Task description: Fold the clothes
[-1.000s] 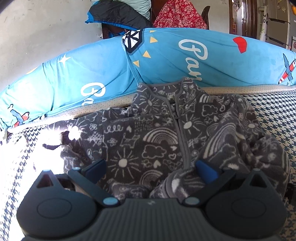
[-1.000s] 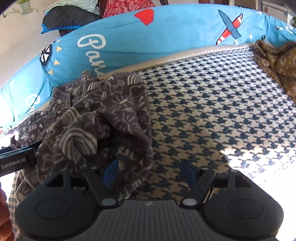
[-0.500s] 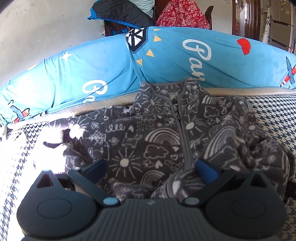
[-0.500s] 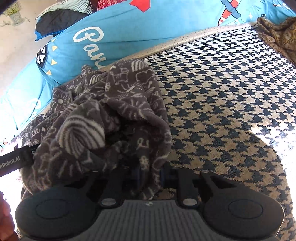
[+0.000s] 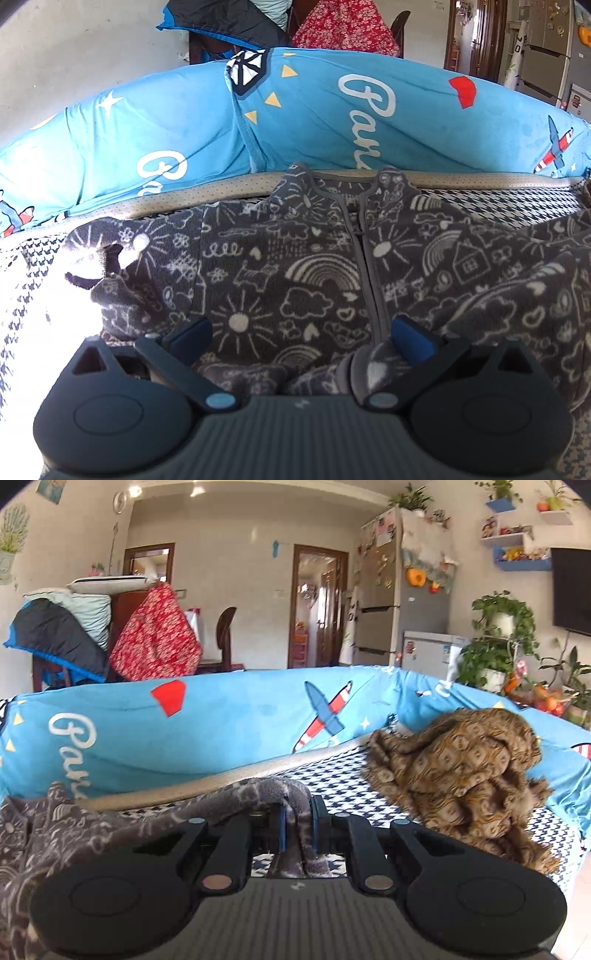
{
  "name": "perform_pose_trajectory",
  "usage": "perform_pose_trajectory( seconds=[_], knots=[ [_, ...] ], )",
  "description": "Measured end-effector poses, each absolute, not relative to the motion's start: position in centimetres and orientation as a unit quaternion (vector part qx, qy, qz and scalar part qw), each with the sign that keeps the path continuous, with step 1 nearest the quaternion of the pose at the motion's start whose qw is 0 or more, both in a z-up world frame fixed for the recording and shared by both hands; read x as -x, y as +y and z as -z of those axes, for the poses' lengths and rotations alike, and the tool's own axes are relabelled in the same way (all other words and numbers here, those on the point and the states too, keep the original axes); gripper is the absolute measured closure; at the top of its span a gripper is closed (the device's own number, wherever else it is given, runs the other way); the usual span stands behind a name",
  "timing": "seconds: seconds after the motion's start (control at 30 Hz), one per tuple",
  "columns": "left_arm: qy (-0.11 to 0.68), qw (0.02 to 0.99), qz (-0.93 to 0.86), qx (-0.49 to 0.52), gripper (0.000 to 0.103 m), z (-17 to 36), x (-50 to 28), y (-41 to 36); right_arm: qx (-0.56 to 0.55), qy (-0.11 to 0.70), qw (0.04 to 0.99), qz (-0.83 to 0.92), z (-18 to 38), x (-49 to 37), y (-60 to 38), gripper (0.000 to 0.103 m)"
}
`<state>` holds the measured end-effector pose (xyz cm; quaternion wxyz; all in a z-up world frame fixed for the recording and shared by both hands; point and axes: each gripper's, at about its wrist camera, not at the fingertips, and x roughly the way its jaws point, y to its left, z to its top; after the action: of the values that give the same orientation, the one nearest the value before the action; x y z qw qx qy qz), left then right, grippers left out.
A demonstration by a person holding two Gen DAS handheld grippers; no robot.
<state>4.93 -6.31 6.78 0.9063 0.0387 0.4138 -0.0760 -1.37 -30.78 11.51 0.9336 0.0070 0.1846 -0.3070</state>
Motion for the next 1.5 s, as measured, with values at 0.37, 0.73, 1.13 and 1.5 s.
perform_pose_trajectory(
  seconds=[0.37,0.73,1.13,1.5],
  knots=[
    [0.436,0.896,0.072,-0.05,0.0,-5.9,-5.5,-6.8,-0.122,0.345,0.9,0.237,-9.3,-0.2,-36.3,0.053],
    [0.433,0.898,0.063,-0.048,0.0,-6.4,-5.2,-6.5,-0.122,0.364,0.889,0.251,-9.5,3.5,-39.1,0.035],
    [0.434,0.899,0.051,-0.014,0.0,-6.7,-3.7,-5.5,-0.248,0.412,0.855,0.194,-4.7,4.3,-41.4,0.034],
    [0.433,0.9,0.051,-0.018,0.0,-6.5,-3.9,-5.7,0.044,0.259,0.894,0.364,-8.6,4.4,-38.1,0.092]
  ],
)
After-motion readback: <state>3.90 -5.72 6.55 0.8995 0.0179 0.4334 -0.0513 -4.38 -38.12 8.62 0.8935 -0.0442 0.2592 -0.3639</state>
